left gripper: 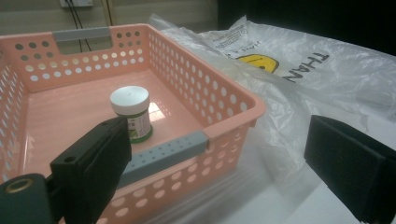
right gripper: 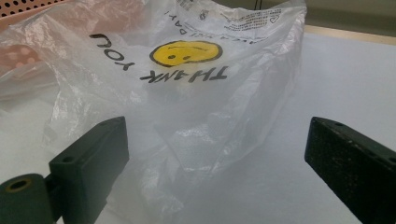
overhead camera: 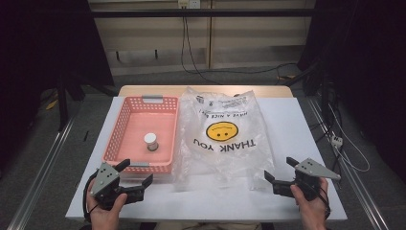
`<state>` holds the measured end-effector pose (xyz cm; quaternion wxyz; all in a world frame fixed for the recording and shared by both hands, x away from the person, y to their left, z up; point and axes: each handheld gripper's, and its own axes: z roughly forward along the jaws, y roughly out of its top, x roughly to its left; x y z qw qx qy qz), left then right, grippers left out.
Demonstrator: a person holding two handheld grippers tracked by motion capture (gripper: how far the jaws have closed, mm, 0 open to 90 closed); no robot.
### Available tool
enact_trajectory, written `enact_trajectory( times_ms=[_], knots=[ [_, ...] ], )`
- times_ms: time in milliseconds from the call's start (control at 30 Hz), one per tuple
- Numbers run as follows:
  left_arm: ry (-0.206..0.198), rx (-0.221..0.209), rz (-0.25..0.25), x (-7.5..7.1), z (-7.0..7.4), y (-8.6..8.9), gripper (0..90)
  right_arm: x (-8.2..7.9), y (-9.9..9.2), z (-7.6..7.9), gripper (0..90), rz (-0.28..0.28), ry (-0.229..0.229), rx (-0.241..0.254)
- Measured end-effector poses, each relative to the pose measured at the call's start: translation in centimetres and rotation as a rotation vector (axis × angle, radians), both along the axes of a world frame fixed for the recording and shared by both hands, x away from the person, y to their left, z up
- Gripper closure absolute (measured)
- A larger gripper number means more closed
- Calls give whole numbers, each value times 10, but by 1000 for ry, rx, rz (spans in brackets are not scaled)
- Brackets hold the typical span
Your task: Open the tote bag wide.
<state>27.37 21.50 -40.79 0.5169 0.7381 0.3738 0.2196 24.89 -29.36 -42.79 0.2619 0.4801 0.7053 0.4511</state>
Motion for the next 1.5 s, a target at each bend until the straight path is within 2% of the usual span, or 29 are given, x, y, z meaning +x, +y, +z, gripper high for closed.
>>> enact_trajectory(
  times_ms=[267,367,567,667,767,867,1000,1100,1133,1233,1367,1500],
  knots=[
    [17,-4,-19,0,0,-2,67,0,1,0,55,30,10,4],
    [32,5,-32,0,-1,-3,66,0,2,2,50,45,5,5],
    [35,27,-46,-1,-2,-5,66,1,7,8,59,51,-7,-8],
    [39,32,-50,0,-2,-6,66,2,9,12,74,32,-11,-34],
    [40,37,-57,0,-3,-6,66,5,12,16,100,22,-4,-41],
    [42,43,-66,0,-3,-6,66,8,18,22,100,43,-5,-60],
    [35,42,-74,-1,-3,-5,66,12,34,24,108,102,6,-88],
    [35,42,-70,0,-3,-5,66,15,44,24,110,125,8,-81],
    [35,42,-71,0,-3,-5,66,18,54,23,109,157,8,-83],
    [29,41,-76,-1,-2,-5,66,25,67,23,109,199,15,-84],
    [31,40,-76,0,-3,-4,66,29,78,24,110,234,18,-88],
    [29,45,-82,-1,-3,-5,66,37,91,21,110,276,51,-106]
  ],
)
